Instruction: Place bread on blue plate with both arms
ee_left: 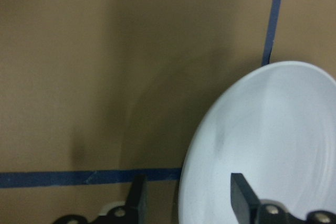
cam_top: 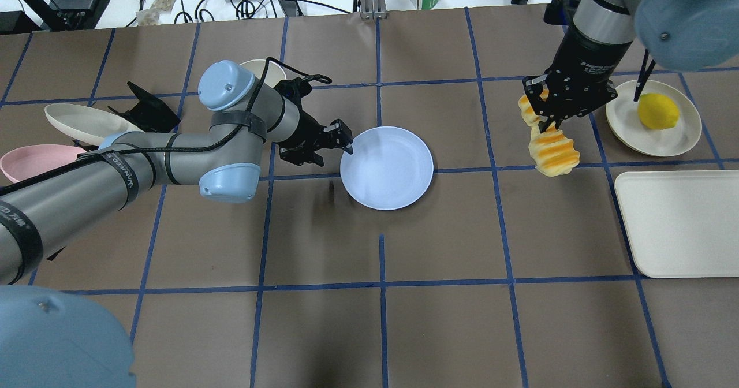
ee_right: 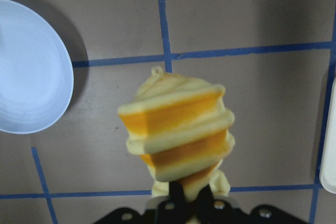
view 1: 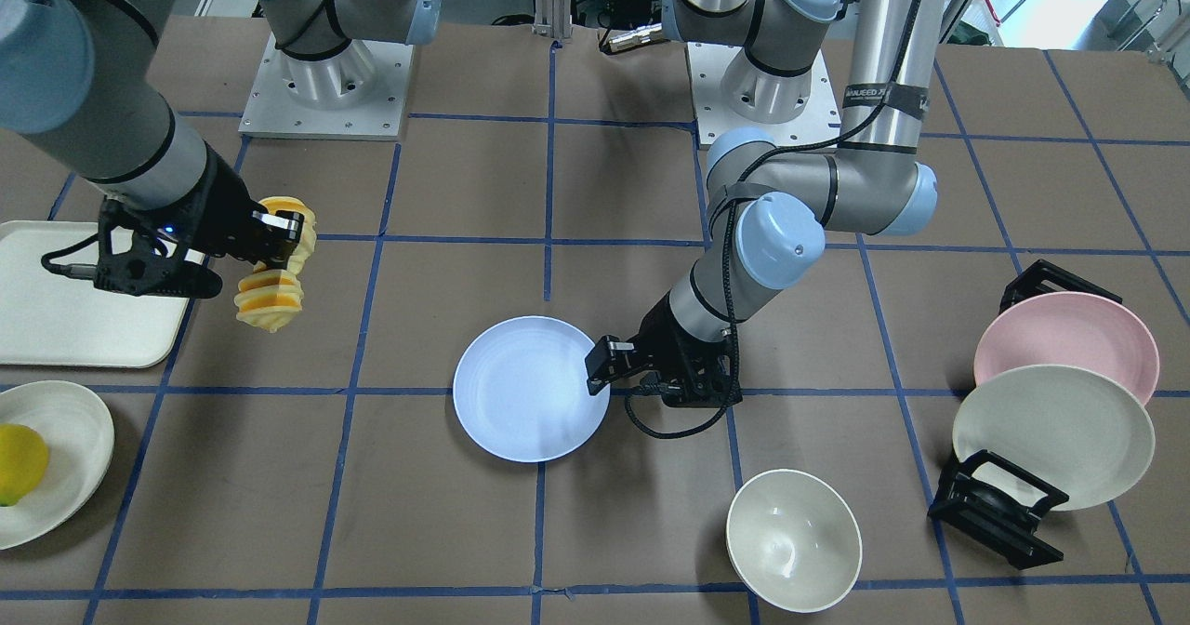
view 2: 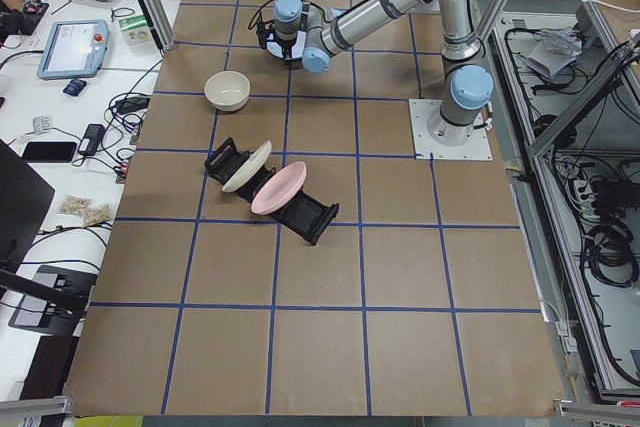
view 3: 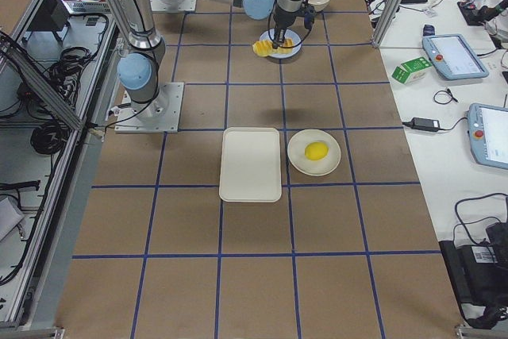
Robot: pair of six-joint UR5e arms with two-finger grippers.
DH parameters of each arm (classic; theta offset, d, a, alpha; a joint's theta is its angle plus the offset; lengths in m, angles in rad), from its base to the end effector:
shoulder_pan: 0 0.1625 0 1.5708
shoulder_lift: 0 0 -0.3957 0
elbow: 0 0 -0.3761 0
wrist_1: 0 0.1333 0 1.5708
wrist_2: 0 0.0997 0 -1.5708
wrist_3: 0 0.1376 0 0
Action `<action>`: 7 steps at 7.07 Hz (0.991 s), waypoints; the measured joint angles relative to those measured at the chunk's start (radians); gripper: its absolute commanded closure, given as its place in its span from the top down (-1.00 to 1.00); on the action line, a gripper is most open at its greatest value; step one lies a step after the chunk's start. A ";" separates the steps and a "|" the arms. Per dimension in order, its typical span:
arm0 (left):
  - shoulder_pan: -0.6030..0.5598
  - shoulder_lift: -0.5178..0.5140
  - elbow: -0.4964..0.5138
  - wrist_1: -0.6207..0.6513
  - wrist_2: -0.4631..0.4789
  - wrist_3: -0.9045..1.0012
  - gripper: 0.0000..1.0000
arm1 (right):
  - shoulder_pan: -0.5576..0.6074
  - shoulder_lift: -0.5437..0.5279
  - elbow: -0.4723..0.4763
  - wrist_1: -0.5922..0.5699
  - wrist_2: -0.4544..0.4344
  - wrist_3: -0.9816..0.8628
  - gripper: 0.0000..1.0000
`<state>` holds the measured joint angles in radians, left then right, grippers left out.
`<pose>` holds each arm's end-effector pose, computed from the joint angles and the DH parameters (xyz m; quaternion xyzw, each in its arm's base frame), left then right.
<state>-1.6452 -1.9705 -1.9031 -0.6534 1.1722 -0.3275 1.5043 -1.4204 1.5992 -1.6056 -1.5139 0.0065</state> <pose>-0.2275 -0.5397 0.1694 0.1050 -0.9705 0.0496 0.2113 0.1070 -0.5166 0.3366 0.0384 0.9963 0.0710 0.0305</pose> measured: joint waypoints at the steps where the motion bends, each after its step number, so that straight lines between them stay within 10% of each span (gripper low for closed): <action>1: 0.016 0.034 0.031 0.003 -0.001 -0.065 1.00 | 0.048 0.033 -0.005 -0.060 0.001 0.073 -1.00; 3: 0.031 0.122 0.167 -0.170 0.013 -0.109 1.00 | 0.152 0.129 -0.049 -0.143 0.001 0.241 -1.00; 7: 0.021 0.300 0.416 -0.909 0.230 -0.079 1.00 | 0.328 0.320 -0.111 -0.308 0.001 0.503 -1.00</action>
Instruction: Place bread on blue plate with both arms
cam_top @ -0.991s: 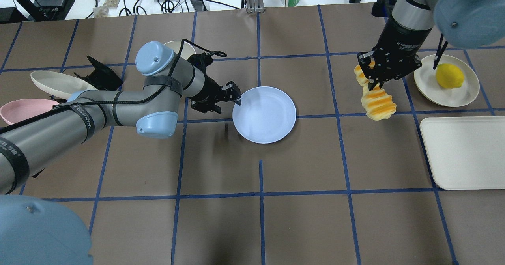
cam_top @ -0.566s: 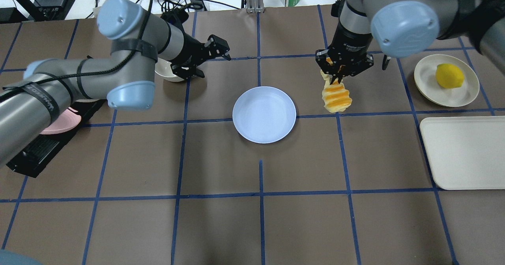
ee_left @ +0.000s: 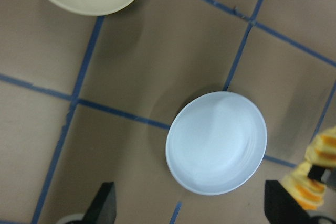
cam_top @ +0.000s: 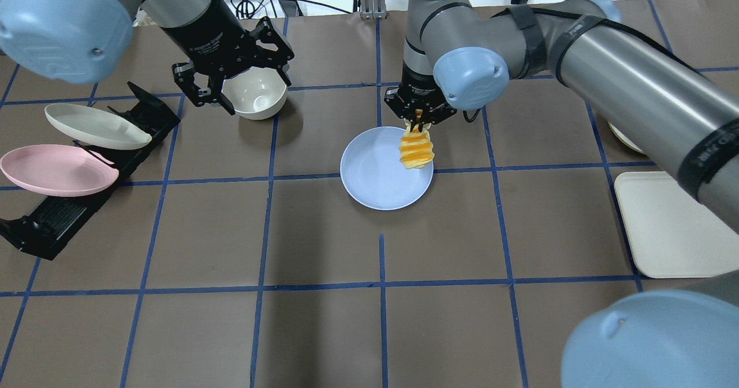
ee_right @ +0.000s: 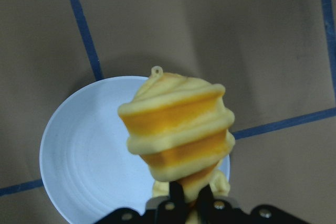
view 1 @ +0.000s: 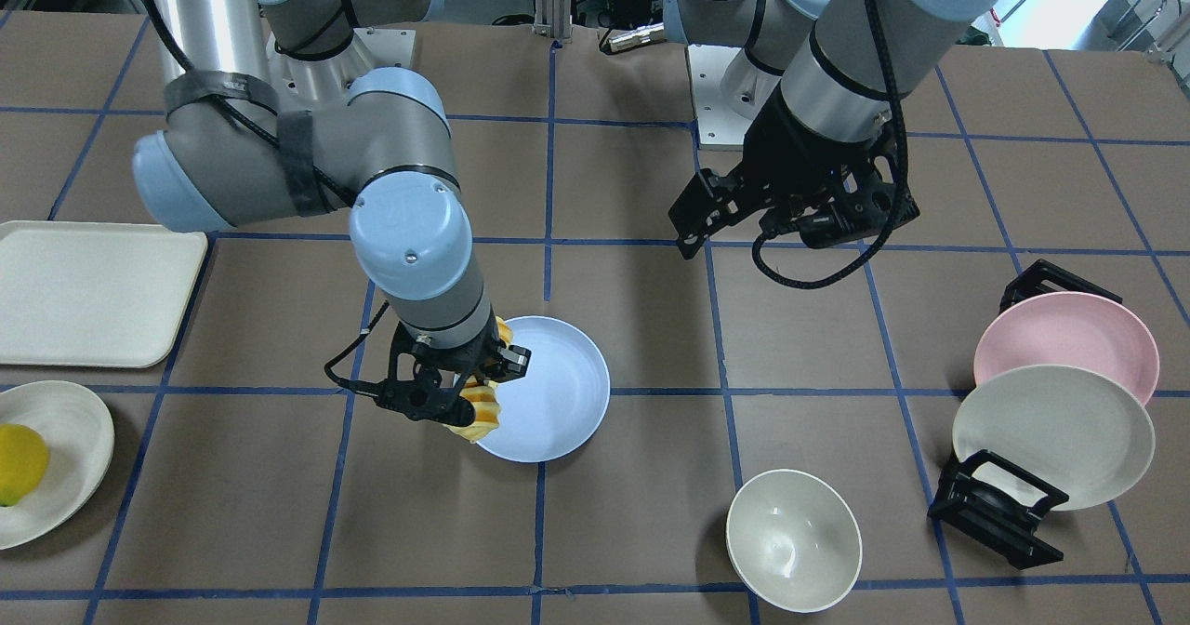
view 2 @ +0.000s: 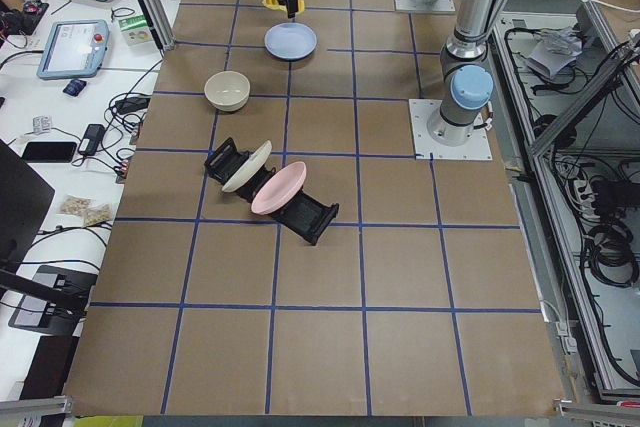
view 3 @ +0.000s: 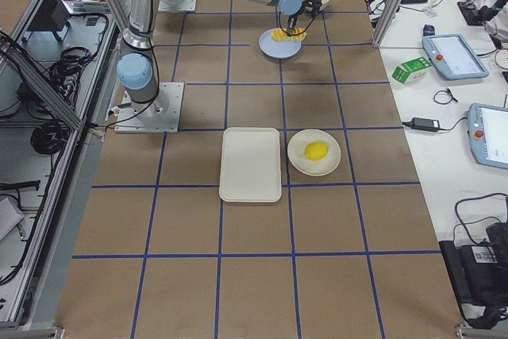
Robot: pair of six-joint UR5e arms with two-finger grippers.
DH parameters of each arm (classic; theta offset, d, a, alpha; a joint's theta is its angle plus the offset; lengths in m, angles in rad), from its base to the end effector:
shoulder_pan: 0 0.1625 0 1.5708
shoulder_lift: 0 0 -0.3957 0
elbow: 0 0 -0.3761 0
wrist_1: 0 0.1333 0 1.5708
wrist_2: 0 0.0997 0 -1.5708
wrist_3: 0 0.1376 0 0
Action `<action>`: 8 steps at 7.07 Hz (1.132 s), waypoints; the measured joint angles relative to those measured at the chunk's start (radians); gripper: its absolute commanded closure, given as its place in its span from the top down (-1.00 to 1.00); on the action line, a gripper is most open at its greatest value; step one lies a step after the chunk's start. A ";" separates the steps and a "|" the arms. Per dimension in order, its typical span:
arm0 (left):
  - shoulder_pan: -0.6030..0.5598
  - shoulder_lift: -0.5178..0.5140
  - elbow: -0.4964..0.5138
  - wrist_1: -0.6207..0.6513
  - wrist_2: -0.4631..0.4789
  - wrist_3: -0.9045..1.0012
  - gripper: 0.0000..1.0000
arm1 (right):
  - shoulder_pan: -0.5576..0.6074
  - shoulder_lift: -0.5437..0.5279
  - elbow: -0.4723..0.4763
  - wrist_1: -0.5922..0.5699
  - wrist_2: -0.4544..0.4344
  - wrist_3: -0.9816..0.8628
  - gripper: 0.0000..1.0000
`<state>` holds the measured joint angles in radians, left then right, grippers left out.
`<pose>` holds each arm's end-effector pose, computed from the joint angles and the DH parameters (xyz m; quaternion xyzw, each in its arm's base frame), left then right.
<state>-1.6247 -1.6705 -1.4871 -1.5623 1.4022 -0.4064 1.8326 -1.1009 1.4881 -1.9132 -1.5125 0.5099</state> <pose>-0.1839 -0.5049 0.4138 0.1750 -0.9809 -0.0229 0.0811 0.2972 -0.5631 0.2316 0.1243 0.9916 0.0317 0.0186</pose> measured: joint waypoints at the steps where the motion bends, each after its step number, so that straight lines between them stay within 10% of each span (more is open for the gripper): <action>1: -0.004 0.028 -0.002 -0.038 0.035 0.093 1.00 | 0.033 0.026 0.000 -0.023 0.000 0.024 -1.00; 4: -0.004 0.077 -0.043 -0.051 0.150 0.364 1.00 | 0.078 0.096 0.006 -0.091 -0.001 0.085 -1.00; 7: 0.007 0.087 -0.050 -0.052 0.161 0.384 1.00 | 0.080 0.113 0.042 -0.101 -0.002 0.099 0.14; 8: 0.009 0.087 -0.050 -0.051 0.159 0.388 1.00 | 0.080 0.114 0.047 -0.105 -0.001 0.103 0.99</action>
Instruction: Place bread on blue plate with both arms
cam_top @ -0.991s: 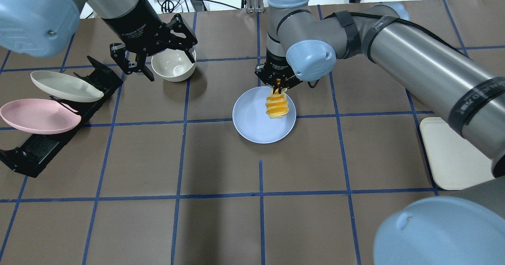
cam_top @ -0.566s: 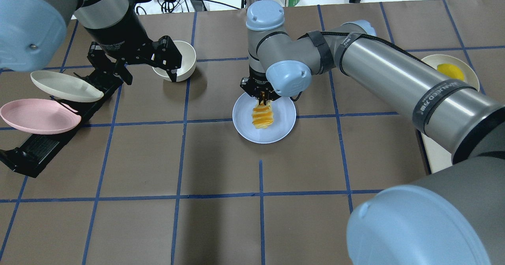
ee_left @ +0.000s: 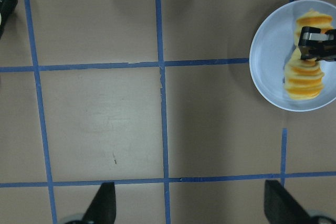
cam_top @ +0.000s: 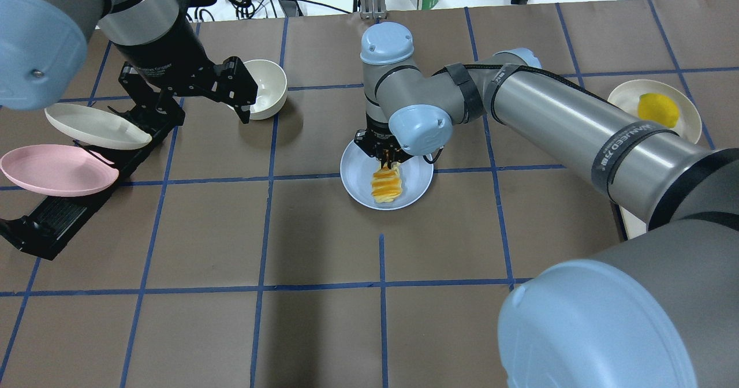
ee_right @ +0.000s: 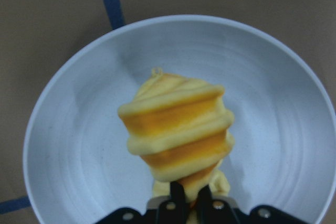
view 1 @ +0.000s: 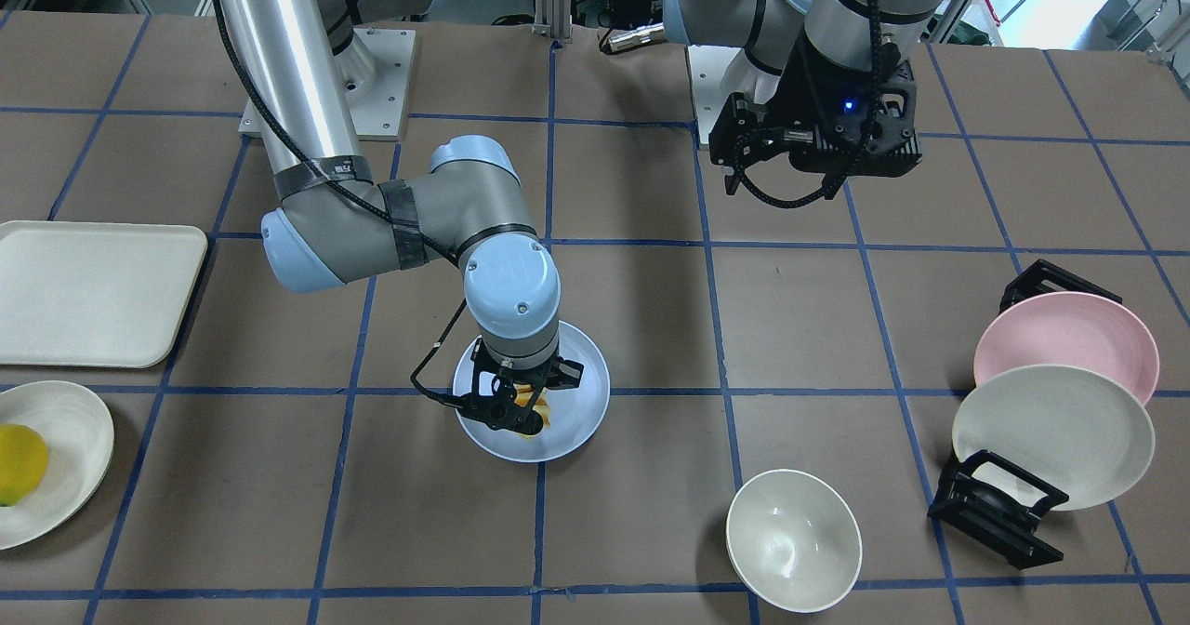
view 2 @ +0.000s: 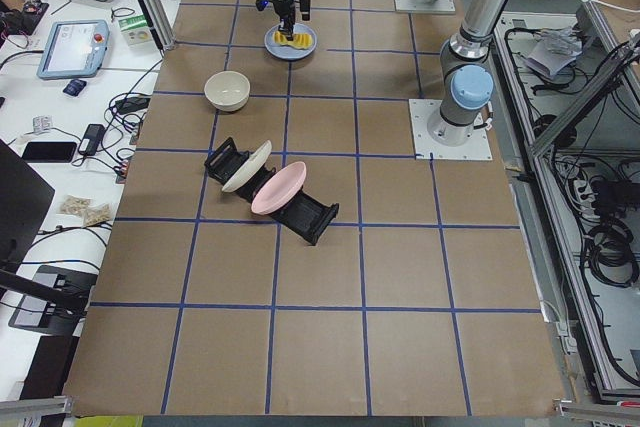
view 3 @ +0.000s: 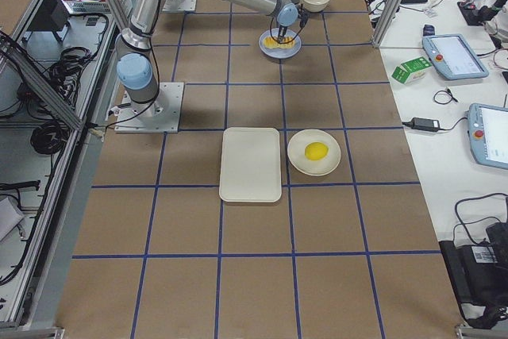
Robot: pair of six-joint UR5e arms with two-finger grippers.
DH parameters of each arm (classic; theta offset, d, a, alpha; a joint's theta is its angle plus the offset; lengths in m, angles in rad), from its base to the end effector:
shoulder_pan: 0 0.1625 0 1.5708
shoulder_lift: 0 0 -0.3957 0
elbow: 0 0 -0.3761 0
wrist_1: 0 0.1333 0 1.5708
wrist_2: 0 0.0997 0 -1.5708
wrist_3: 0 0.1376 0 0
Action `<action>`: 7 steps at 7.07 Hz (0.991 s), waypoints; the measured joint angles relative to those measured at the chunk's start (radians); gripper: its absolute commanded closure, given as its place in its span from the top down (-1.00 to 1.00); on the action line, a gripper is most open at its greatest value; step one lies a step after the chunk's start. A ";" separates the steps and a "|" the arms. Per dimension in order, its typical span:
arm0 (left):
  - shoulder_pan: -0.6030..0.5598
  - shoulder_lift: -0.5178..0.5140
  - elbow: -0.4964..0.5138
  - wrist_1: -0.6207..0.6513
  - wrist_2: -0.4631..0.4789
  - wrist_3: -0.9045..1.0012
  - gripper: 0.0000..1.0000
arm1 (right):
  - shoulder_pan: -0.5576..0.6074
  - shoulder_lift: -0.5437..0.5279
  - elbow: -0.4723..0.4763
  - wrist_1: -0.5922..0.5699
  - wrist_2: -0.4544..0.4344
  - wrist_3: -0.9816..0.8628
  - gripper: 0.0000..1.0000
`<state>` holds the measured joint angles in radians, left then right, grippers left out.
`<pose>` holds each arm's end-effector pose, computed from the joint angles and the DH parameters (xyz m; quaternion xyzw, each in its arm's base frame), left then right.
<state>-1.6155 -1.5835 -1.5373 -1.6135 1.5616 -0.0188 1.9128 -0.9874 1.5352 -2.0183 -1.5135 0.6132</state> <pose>-0.1558 -0.4712 0.4262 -0.0129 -0.9998 -0.0111 0.0042 0.3424 -0.5410 0.1502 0.1364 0.9890 0.0577 0.0024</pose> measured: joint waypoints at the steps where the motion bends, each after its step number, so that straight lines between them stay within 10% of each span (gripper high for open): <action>1: 0.001 -0.001 0.000 0.003 0.002 0.002 1.00 | 0.000 0.002 0.002 -0.002 0.000 -0.003 1.00; 7: 0.002 -0.007 -0.001 0.040 0.010 -0.001 1.00 | -0.036 -0.058 -0.020 0.003 0.000 -0.012 1.00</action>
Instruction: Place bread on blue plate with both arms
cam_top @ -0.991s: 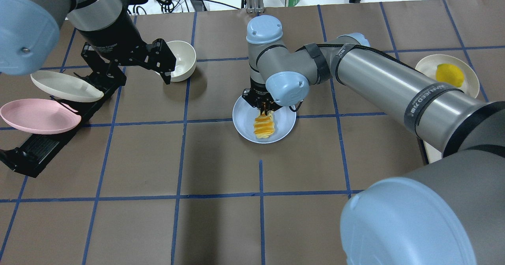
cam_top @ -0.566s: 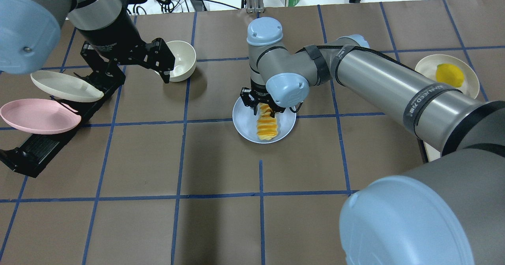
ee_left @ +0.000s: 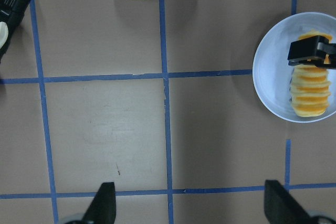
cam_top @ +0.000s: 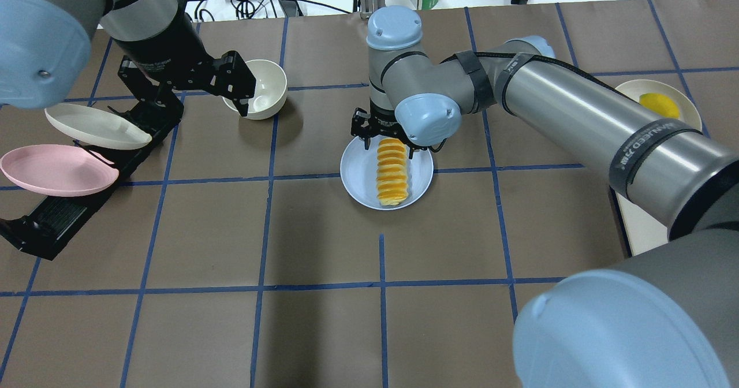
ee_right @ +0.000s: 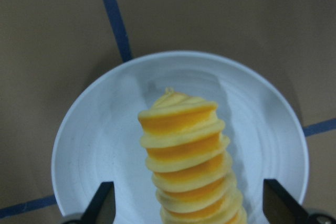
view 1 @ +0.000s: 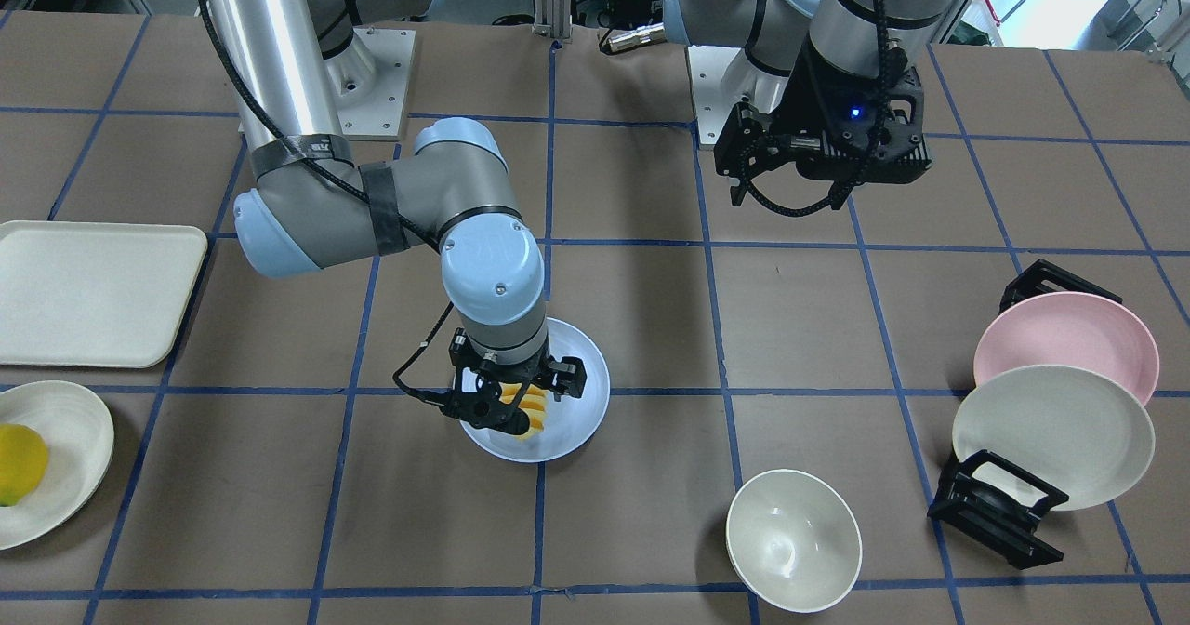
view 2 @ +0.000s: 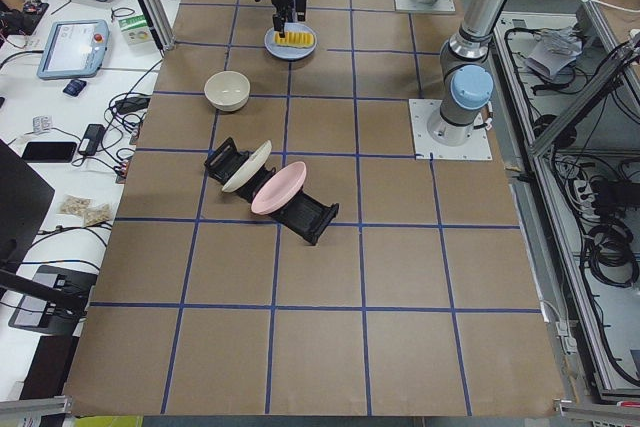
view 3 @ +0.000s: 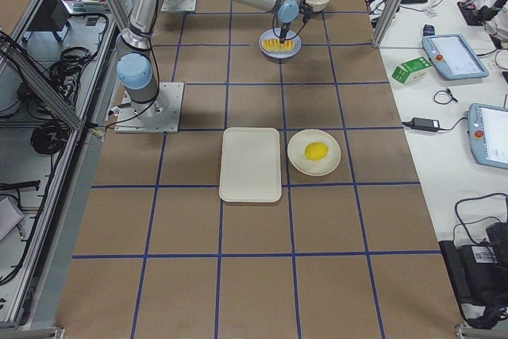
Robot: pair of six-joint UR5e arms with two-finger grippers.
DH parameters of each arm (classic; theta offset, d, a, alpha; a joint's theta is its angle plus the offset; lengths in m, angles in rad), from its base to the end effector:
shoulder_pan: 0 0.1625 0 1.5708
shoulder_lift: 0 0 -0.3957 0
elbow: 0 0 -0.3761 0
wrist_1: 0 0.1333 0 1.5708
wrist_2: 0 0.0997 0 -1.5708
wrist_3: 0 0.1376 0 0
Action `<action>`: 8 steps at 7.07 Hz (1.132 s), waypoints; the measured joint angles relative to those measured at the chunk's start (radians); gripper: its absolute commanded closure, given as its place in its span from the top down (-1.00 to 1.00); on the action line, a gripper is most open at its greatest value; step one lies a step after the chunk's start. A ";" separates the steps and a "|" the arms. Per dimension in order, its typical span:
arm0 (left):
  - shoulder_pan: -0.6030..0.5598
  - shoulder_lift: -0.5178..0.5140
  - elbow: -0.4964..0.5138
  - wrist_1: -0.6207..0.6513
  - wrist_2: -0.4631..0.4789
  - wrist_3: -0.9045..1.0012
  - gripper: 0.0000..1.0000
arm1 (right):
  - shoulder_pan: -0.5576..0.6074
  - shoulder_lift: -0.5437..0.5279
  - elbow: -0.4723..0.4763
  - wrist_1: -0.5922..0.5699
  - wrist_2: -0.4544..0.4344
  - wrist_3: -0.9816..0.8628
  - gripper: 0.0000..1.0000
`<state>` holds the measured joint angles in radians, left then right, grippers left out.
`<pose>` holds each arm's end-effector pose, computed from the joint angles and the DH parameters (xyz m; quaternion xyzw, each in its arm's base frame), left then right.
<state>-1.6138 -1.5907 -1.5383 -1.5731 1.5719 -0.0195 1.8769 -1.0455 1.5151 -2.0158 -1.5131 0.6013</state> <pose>-0.1539 -0.4789 0.4263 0.0117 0.9999 -0.0052 0.0004 0.3245 -0.5583 0.1949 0.1473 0.9886 0.0237 0.0205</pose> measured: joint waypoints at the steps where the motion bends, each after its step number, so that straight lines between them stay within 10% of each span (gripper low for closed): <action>1: 0.000 0.000 0.001 0.001 0.000 -0.002 1.00 | -0.042 -0.054 -0.003 0.013 -0.001 -0.008 1.00; 8: 0.000 0.000 0.003 0.084 0.005 -0.002 1.00 | -0.370 -0.503 -0.011 0.518 -0.043 -0.488 1.00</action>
<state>-1.6137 -1.5909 -1.5354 -1.4888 1.5768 -0.0218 1.5071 -1.5482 1.5041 -1.4976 -1.5566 0.1128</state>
